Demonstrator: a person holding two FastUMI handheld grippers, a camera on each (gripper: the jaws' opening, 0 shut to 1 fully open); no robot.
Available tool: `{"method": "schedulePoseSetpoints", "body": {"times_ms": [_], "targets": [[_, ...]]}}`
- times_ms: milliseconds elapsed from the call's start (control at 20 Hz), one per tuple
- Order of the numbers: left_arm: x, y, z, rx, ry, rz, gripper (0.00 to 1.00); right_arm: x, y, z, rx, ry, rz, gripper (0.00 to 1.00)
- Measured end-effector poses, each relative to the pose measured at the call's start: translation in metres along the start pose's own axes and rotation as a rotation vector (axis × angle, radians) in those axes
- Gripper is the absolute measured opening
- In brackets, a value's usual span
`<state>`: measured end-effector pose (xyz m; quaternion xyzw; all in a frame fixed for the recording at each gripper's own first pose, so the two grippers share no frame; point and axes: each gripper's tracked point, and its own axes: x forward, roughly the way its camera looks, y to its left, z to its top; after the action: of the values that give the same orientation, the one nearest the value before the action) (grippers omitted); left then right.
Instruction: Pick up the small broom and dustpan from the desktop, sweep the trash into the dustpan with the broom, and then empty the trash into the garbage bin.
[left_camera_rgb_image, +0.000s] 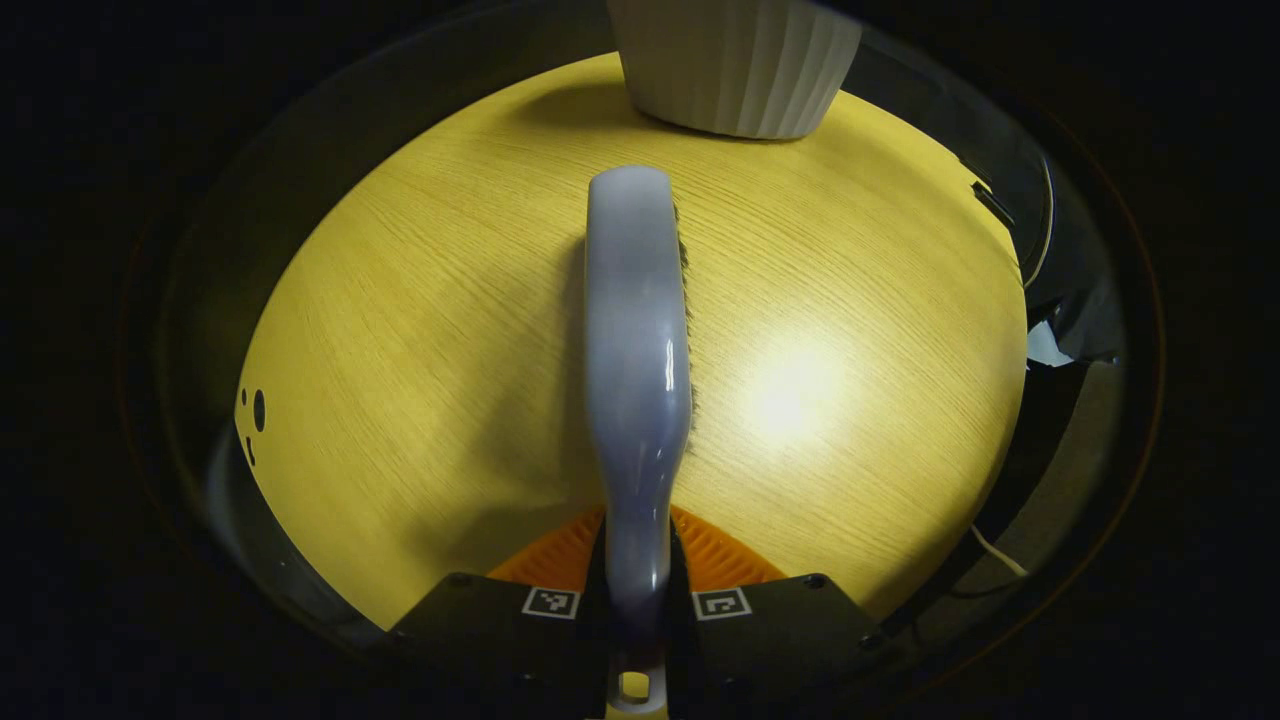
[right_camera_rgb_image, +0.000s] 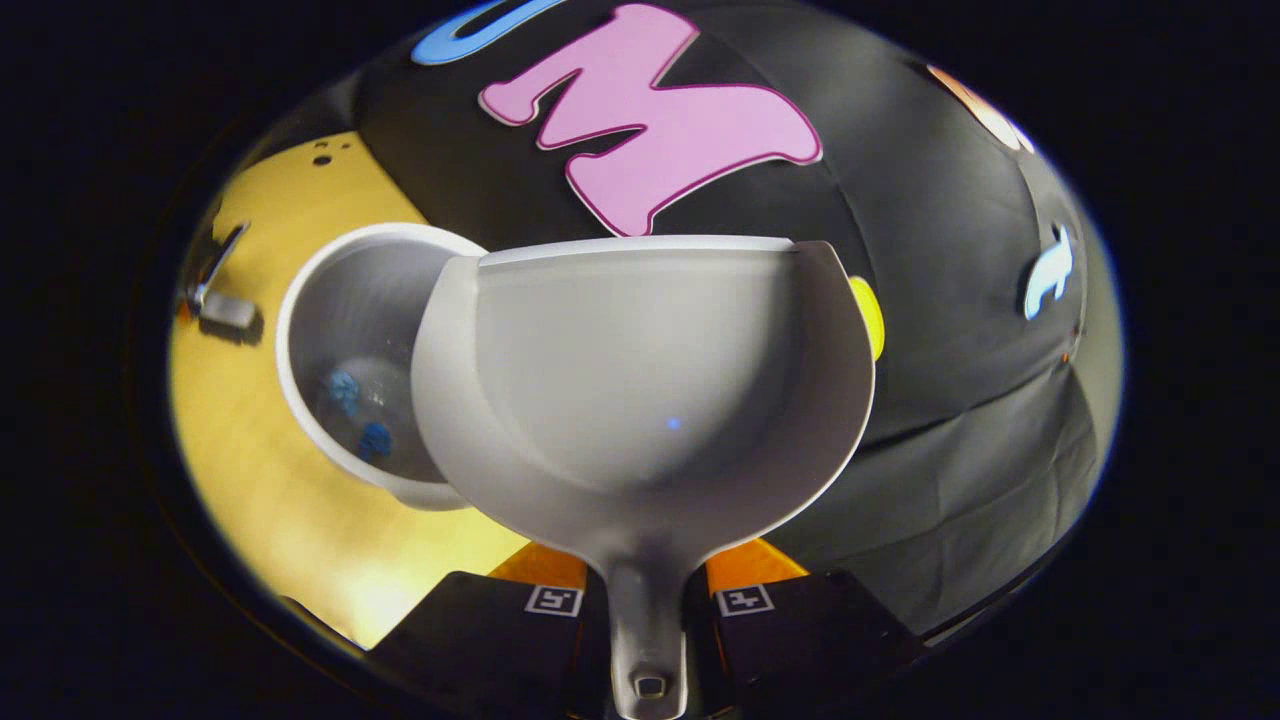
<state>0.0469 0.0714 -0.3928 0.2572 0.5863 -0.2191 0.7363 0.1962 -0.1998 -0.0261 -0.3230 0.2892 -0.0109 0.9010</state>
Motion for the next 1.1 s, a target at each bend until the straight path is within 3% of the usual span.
{"method": "schedulePoseSetpoints", "body": {"times_ms": [200, 500, 800, 1100], "targets": [[0.000, 0.001, 0.000, 0.005, 0.003, -0.001, 0.27, -0.008, 0.031, 0.019, 0.354, -0.018, 0.197, 0.34], [0.001, 0.001, -0.001, 0.012, 0.008, 0.000, 0.26, -0.048, 0.040, 0.045, 0.525, -0.055, 0.427, 0.34], [0.002, 0.001, -0.001, 0.006, 0.006, 0.001, 0.29, -0.035, 0.044, 0.036, 0.612, -0.007, 0.600, 0.34], [0.003, 0.000, -0.002, 0.003, 0.005, 0.003, 0.27, -0.035, 0.095, -0.002, 0.470, 0.112, 0.749, 0.34]]}}
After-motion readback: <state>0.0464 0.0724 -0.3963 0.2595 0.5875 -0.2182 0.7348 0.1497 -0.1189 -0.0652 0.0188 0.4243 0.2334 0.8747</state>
